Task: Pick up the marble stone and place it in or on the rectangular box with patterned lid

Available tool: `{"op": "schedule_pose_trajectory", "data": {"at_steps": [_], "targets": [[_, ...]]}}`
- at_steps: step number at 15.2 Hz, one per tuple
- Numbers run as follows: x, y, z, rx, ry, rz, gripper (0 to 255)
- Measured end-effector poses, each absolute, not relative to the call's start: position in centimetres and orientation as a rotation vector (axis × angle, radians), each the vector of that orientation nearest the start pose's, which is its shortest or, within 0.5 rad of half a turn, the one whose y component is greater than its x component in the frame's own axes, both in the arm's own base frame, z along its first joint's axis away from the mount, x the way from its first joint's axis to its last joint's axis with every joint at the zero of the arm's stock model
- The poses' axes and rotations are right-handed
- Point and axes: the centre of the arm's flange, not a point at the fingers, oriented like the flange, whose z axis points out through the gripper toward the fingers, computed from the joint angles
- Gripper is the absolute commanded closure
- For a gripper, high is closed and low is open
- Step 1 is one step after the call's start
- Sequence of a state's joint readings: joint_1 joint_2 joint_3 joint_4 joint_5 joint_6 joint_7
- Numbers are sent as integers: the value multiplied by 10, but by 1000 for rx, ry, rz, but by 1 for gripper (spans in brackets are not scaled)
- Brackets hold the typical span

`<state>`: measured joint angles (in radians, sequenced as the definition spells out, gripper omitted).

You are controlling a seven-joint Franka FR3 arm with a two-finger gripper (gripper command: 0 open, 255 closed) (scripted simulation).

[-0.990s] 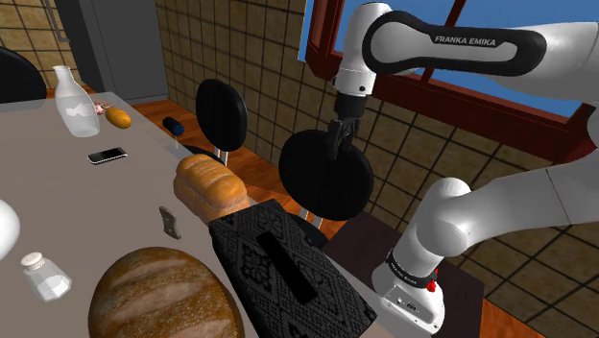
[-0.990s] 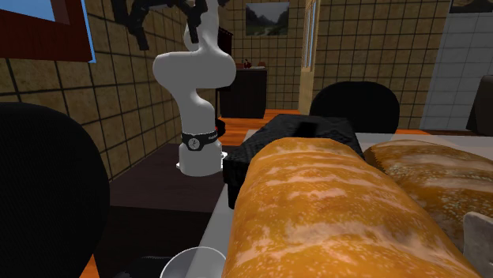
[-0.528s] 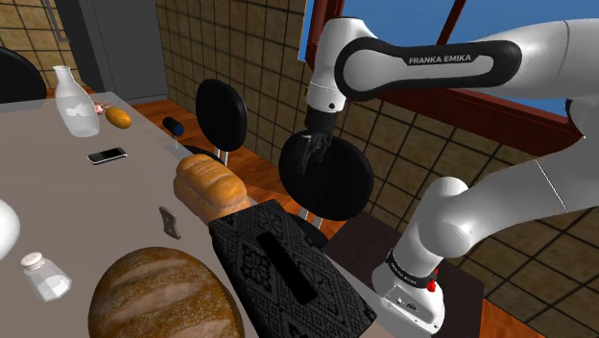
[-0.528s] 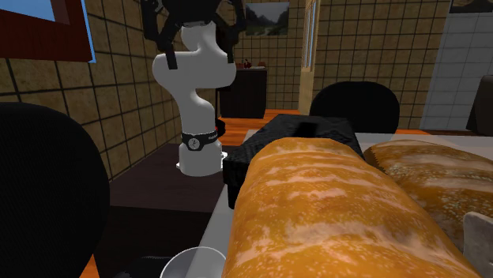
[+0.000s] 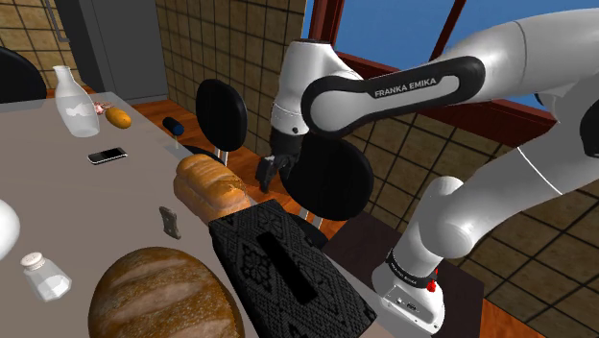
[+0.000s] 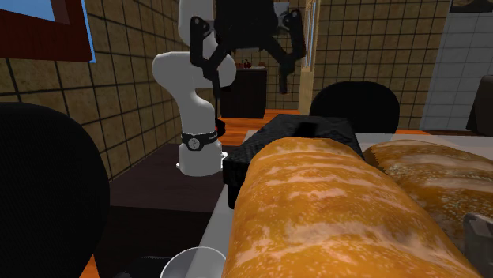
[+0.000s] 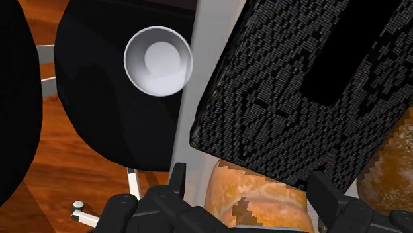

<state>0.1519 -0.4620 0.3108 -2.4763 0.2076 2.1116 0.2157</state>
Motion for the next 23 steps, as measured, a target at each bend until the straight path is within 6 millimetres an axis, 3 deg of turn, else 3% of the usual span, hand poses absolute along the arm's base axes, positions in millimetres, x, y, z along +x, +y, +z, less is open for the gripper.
{"op": "schedule_pose_trajectory", "data": {"at_steps": [9, 13, 14, 17, 19, 23], "targets": [[414, 299, 411, -3075, -255, -277, 0], [426, 338, 409, -3148, -277, -307, 0], [427, 338, 398, -3178, -283, -298, 0], [435, 384, 402, -3155, -308, -418, 0], [453, 396, 373, -3096, -322, -451, 0], [465, 403, 349, -3075, -324, -462, 0]]}}
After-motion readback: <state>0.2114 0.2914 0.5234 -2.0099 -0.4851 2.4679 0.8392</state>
